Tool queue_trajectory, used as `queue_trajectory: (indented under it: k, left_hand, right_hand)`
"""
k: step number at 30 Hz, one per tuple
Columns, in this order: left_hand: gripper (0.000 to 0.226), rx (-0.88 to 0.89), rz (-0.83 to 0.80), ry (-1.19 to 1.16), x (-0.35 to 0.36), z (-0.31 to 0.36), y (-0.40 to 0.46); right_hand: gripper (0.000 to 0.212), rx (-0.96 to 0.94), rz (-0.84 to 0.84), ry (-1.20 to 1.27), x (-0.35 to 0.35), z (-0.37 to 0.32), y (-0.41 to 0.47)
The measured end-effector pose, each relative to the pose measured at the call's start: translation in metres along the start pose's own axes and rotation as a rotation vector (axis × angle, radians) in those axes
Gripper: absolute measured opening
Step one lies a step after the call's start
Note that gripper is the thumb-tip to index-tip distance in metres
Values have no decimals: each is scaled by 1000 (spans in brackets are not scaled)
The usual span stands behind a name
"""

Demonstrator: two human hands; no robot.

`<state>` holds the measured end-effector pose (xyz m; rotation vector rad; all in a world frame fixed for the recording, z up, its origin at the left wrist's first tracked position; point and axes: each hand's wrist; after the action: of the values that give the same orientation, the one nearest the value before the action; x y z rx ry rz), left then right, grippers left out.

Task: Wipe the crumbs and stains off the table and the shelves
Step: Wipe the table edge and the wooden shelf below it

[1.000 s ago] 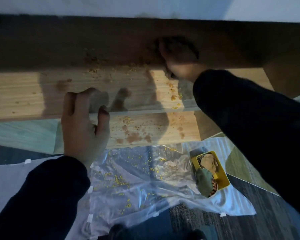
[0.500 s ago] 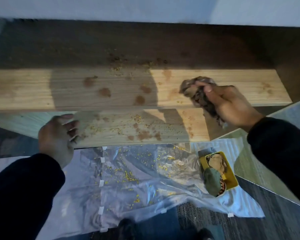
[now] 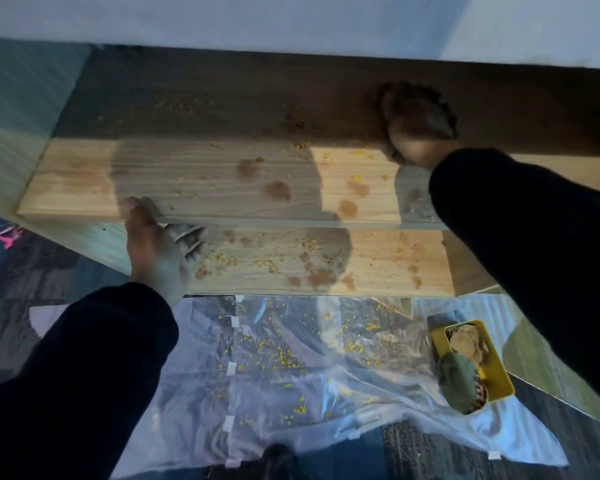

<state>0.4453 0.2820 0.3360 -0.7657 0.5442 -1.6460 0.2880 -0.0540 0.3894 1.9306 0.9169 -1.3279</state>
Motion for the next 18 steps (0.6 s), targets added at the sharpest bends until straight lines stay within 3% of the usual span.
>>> queue_trajectory:
  k: [3,6,9,13,16,18]
  left_hand:
    - [58,26,-10,-26,6,-5,-8]
    - [67,9,65,-51,9,-8,-9]
    - [68,47,79,-32,10,-12,-3]
    - [68,50,28,20,-2,-13,7]
    - [45,72,-28,86,-8,-11,7]
    - [38,82,-26,99,-8,-12,6]
  right_hand:
    - [41,-69,-137,322,-3,-34,-33]
    - [51,-287,-270,267,1,-46,-84]
    - [53,-472,-259,304,6,-39,-121]
    - [50,-385,-249,419,-3,-26,-136]
    - [49,-369,-121,262,-3,-9,-131]
    - [58,-205,-41,137,-5,-5,-114]
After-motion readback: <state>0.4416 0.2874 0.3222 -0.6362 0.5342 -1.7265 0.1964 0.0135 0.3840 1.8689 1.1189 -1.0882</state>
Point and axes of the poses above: each hand's wrist, its own y-axis towards the middle knuckle, its own x-axis out of the palm, z = x × y, and after that the axes turned 13 degrees about -x, right-handed
